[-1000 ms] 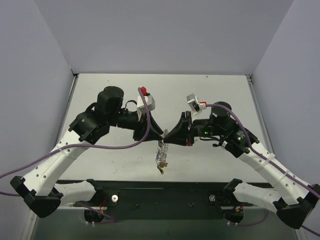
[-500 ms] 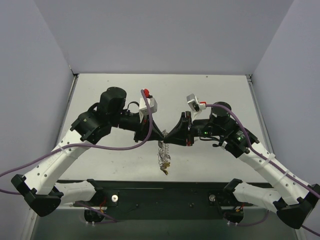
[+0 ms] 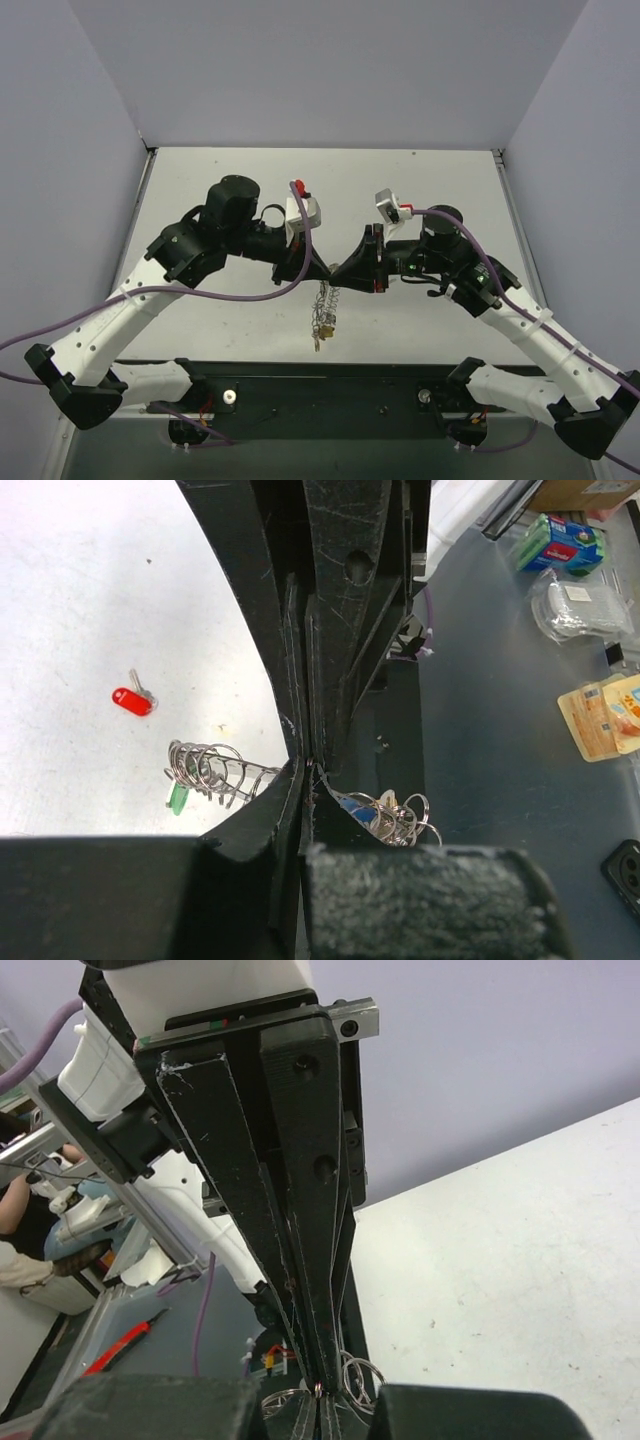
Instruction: Put the keys on the keyring
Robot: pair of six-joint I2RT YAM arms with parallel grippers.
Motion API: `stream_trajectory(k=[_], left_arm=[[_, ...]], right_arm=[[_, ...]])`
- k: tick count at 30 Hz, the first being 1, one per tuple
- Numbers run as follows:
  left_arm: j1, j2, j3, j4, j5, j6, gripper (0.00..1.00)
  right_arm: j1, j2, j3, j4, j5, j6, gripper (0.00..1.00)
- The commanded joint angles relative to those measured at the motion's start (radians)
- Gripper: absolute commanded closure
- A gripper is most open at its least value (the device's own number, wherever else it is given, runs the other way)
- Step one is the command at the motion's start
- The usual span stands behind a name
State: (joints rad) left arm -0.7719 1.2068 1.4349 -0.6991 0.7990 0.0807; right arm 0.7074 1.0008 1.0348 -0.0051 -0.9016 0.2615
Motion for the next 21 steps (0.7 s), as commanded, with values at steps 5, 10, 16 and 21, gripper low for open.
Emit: stream_trajectory(k=[5,10,16,21], left_arm=[[-0.03,-0.121,-0.187,0.383,-0.021,-0.169,1.0],[-0.03,-0.205,-0.341,0.736,-0.066,-0.31,1.0],[-0.03,-0.302,-0.566,1.145,-0.175,-0.47,1.0],[-0.03,-0.342,-0.681,1.361,-0.224,-0.542,1.0]], right_arm=[[-0.006,-0.177,-0.061,0.186,0.248,0.007,0.36],[-0.017,-0.266,-0.114,0.214,0.358,0.008,0.16],[-0.019,-0.271,-0.113,0.214,0.314,0.005,0.13],[-0.022,-0.245,-0.094,0.212,0.254,0.002,0.14]])
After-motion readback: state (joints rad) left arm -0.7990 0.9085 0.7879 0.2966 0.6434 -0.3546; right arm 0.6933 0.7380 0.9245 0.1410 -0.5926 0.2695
